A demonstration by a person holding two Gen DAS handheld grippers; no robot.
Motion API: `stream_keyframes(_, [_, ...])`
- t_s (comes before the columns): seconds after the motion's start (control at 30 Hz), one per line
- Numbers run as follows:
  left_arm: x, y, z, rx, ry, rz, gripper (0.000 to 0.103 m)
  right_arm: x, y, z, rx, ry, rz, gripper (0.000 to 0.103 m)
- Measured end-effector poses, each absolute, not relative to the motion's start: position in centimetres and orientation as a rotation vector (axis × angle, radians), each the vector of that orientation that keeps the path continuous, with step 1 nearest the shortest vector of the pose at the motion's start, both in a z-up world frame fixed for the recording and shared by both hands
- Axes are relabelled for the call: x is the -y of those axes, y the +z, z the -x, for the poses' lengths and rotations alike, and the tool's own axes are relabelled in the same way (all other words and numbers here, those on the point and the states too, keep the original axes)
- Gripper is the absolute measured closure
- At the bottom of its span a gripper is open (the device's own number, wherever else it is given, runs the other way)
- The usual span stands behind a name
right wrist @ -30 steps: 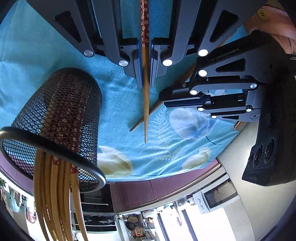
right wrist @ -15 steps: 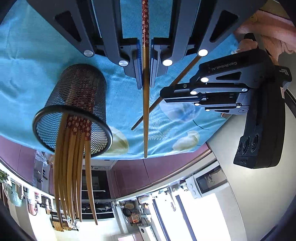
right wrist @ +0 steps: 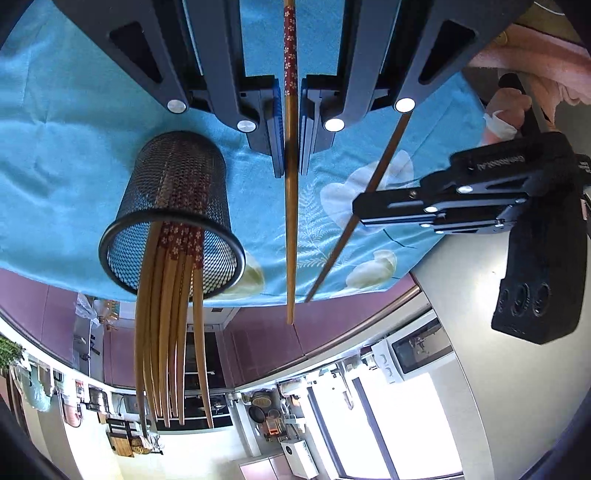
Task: Organize utensils
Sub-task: 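Lift the left tool's chopstick upright toward the cup while the right tool lifts its own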
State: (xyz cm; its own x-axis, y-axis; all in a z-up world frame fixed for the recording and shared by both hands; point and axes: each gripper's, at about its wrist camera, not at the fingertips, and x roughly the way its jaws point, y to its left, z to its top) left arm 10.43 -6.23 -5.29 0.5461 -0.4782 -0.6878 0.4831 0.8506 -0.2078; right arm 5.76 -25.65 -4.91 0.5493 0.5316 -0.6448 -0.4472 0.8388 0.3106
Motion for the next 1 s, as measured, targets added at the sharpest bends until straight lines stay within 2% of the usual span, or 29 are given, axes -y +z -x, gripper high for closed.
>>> stream_keyframes(1.0, [7.8, -4.9, -10.2, -0.810, -0.640, -0.032, 0.096, 26.7, -3.1, -4.7, -0.707, 0.601, -0.147, 0.097])
